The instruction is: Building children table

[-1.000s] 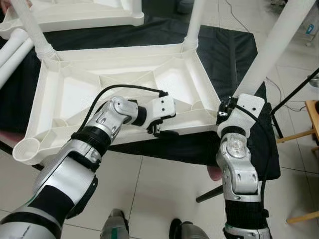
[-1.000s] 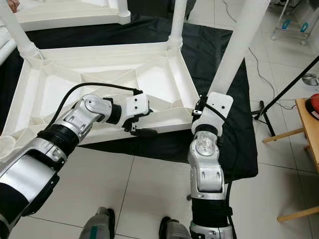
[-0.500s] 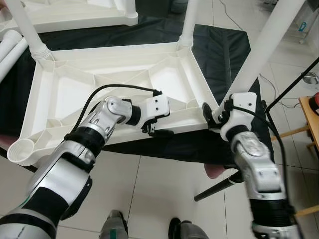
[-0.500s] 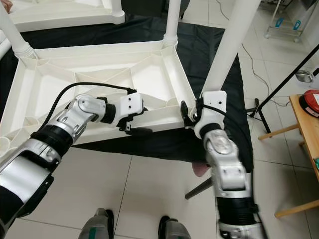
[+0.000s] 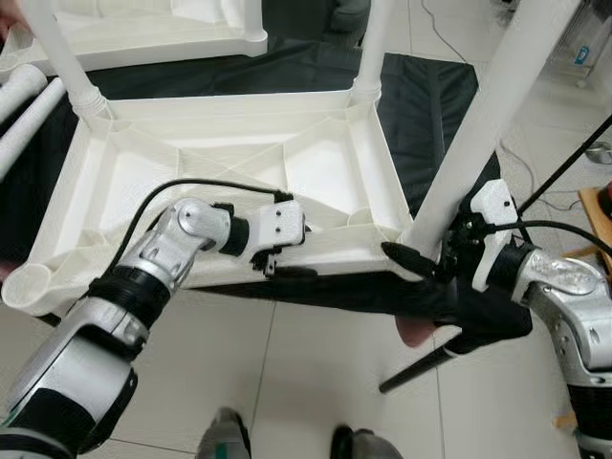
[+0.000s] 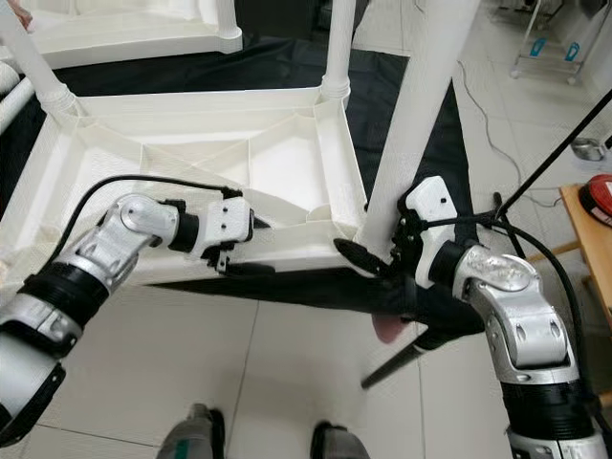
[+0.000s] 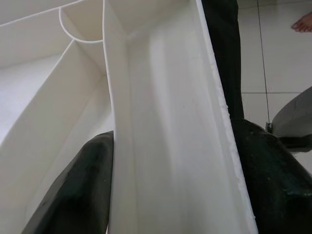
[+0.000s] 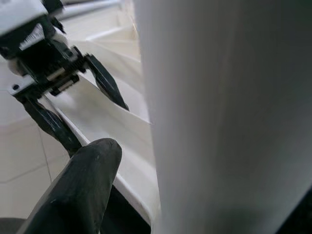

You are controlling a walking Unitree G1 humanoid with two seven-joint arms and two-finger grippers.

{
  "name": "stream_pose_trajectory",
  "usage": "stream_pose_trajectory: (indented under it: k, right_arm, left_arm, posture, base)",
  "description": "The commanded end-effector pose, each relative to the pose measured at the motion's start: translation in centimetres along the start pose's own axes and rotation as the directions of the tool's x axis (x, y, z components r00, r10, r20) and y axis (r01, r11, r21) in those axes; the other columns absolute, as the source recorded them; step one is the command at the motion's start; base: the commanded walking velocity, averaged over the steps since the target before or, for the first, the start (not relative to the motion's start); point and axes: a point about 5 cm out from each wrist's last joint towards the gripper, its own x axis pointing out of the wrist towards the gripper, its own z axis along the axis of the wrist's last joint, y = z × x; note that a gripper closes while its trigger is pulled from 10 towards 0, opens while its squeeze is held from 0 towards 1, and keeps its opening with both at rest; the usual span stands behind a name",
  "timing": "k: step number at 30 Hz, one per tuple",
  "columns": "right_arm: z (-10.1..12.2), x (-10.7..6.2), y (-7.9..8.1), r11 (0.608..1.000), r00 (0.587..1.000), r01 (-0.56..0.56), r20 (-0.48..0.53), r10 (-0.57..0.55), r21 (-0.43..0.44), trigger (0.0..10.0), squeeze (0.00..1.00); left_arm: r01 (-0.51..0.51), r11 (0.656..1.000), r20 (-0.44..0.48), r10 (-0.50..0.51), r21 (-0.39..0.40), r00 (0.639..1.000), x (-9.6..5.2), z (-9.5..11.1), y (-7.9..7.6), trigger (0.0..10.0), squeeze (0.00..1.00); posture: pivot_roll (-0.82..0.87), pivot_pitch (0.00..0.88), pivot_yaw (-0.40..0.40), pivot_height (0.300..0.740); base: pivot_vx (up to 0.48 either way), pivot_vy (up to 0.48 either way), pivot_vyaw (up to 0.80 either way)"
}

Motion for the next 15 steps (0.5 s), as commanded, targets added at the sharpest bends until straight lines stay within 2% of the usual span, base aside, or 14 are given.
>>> stream_pose_trajectory:
  k: [1,15]
  right_arm:
    - [1.41,2.35,3.01,0.981,0.979,-0.187,0.080,0.190,-0.043,10.0,0.00]
    - [1.41,2.35,3.01,0.981,0.979,-0.187,0.080,0.190,-0.043,10.0,0.00]
  left_arm:
    - [0.287,0.913,0.100,-0.327,0.290,0.940,2.23,5.15,-0.93,0.0,0.00]
    - [0.287,0.913,0.100,-0.327,0.290,0.940,2.23,5.15,-0.93,0.0,0.00]
  posture:
    - [0.14,0.169,-0.034,0.740]
    - [0.14,0.169,-0.034,0.740]
  base:
    - [0.000,0.000,0.00]
    - [0.000,0.000,0.00]
